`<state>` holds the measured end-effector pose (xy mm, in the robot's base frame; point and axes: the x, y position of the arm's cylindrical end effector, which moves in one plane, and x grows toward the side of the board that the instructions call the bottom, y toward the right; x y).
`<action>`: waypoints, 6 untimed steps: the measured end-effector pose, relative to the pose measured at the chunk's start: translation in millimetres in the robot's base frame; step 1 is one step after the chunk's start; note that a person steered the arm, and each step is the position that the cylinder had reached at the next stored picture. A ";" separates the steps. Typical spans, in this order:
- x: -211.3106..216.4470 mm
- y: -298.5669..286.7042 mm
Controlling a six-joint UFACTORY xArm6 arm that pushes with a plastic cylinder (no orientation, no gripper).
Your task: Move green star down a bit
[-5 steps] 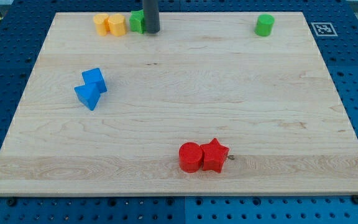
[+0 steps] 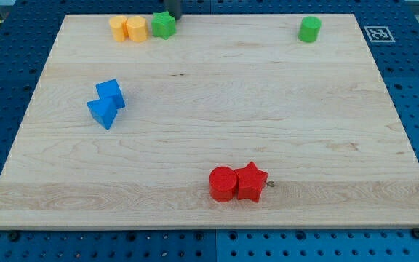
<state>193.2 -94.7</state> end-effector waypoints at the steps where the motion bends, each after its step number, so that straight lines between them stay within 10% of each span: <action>1: -0.1 -24.9; 6: 12.1 20.1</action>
